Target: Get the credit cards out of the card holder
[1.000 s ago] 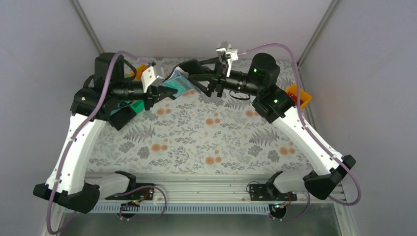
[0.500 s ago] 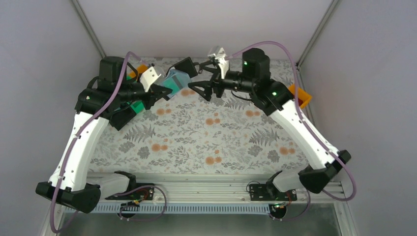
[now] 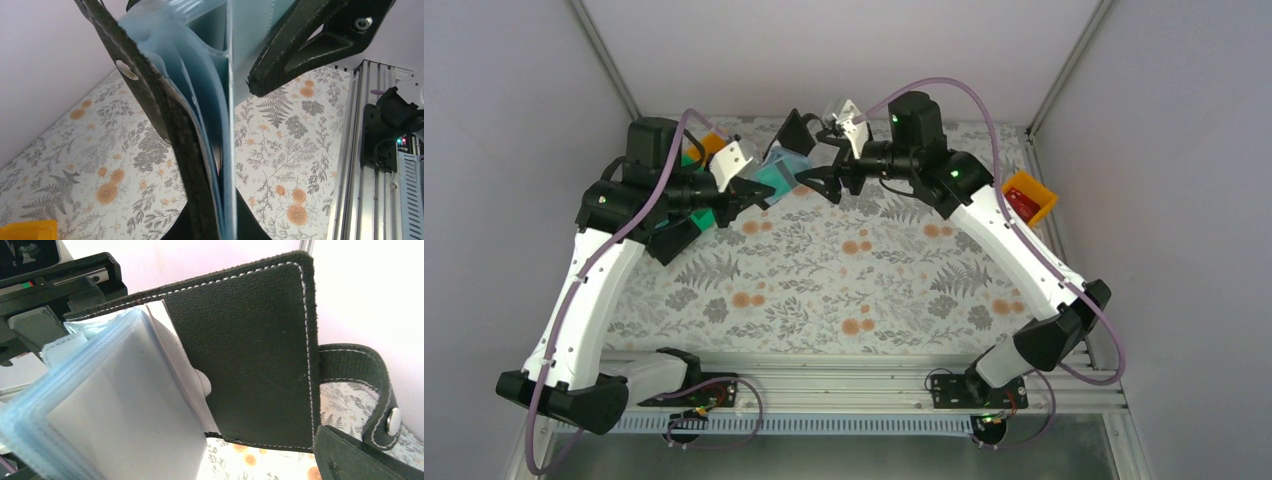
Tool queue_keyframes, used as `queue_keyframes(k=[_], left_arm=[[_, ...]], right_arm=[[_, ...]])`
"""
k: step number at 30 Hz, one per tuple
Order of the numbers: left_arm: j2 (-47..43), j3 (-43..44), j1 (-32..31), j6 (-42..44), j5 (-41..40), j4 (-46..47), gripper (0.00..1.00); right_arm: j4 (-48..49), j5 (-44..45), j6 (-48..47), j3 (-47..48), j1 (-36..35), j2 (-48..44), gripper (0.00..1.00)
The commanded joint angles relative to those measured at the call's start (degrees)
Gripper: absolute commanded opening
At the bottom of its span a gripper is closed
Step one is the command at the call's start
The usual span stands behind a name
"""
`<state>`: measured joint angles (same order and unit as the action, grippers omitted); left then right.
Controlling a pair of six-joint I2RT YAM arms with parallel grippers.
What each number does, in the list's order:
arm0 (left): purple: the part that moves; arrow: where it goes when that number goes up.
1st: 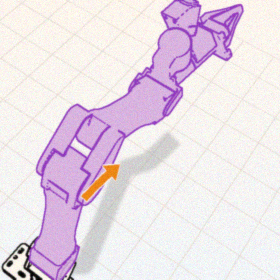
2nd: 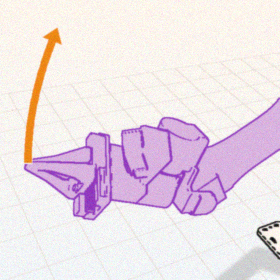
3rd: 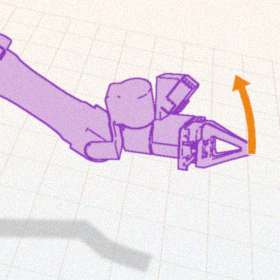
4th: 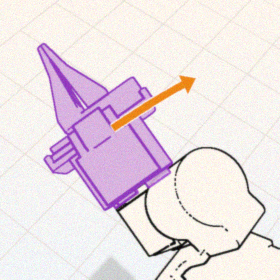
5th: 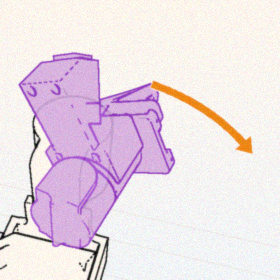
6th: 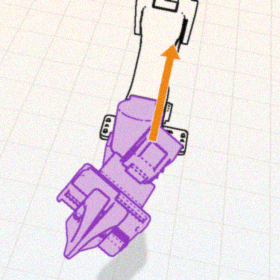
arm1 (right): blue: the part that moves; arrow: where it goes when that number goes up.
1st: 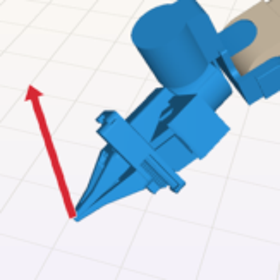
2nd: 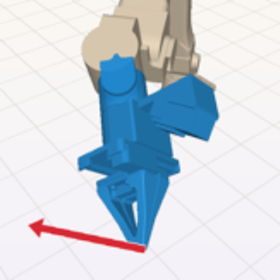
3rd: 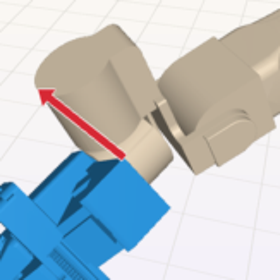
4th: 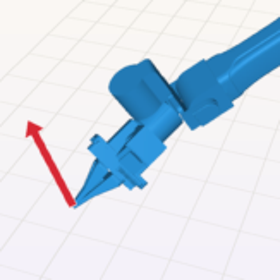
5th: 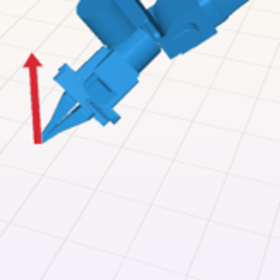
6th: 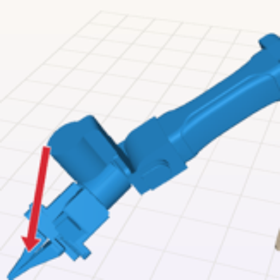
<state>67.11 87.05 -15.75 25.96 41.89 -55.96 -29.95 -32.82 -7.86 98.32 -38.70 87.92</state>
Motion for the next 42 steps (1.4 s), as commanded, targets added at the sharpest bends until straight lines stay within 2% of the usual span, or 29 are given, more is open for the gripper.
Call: queue_keyframes(k=[1, 7, 12, 20, 26, 28, 32, 39, 42], left_arm=[[-0.5, 0.6, 0.2, 3.8, 1.0, -2.0, 0.02], [-0.8, 0.9, 0.1, 9.6, 1.4, -6.2, 0.02], [-0.9, 1.4, -0.1, 10.9, 3.3, -7.2, 0.02], [-1.0, 1.6, -0.3, 12.6, 5.5, -8.8, 0.02], [-0.2, 2.3, -0.5, 12.5, 7.8, -9.3, 0.02], [-0.1, 2.6, -0.5, 12.5, 8.4, -9.6, 0.02], [0.0, 3.0, -0.4, 12.4, 8.6, -9.7, 0.02], [0.8, 3.2, -0.4, 10.2, 6.6, -8.7, 0.02], [1.3, 3.4, -0.3, 8.8, 5.2, -7.6, 0.02]], right_arm=[[-2.4, 2.9, -4.8, 1.4, 0.4, -2.2, 0.99], [-4.5, 3.8, -7.0, 1.3, 0.9, -3.9, 0.99], [-8.2, -1.9, -7.3, 4.4, 0.8, -0.5, 0.99], [-8.0, -11.4, -8.7, 4.8, 0.6, 1.2, 0.99], [-7.7, -14.6, -8.5, 3.5, -0.5, 2.7, 0.98], [-7.8, -16.4, -8.5, 3.2, -0.8, 3.0, 0.87], [-7.3, -19.8, -8.0, 2.1, -0.9, 2.7, 0.56], [-6.9, -23.1, -7.2, -0.4, -0.9, 1.2, 0.19], [-4.7, -24.8, -5.3, -2.3, -0.9, 0.3, 0.12]])
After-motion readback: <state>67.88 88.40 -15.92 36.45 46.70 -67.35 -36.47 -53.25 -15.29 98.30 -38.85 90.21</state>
